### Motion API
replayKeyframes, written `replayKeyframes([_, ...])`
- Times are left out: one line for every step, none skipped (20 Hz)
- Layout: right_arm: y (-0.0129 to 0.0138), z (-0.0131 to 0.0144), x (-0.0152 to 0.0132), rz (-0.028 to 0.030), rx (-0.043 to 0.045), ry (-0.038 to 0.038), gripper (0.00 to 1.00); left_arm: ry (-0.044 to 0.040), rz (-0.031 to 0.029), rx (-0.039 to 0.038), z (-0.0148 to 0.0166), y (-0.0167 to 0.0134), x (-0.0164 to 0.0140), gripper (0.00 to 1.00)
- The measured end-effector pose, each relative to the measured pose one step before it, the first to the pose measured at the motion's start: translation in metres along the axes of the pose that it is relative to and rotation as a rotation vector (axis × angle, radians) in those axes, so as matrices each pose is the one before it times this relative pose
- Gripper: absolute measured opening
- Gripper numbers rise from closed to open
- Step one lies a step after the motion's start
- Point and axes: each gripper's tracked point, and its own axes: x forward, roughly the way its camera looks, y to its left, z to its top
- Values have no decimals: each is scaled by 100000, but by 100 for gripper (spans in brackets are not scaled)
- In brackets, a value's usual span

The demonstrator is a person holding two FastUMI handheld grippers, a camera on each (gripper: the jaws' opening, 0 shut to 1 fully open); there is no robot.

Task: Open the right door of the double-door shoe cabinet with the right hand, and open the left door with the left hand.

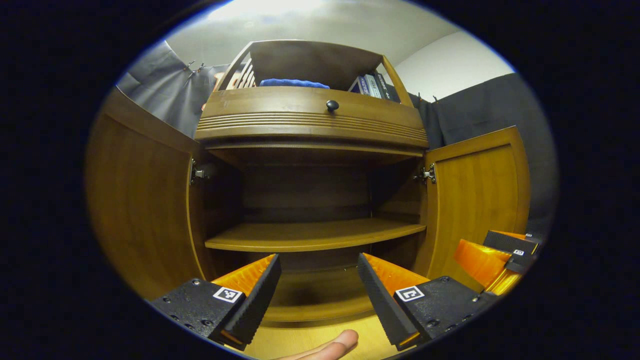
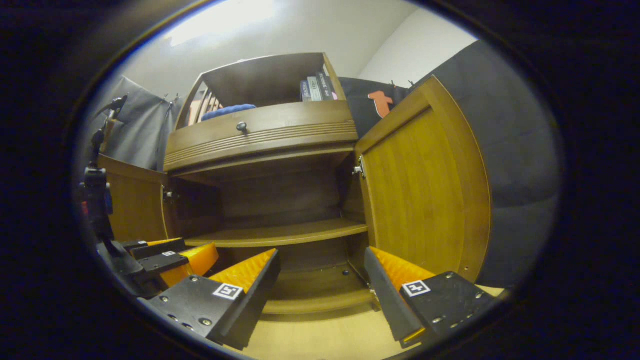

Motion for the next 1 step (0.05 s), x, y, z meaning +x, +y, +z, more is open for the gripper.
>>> replayKeyframes([539, 68, -154, 1019, -1391, 253, 97, 517, 331, -472, -32, 107, -279, 94])
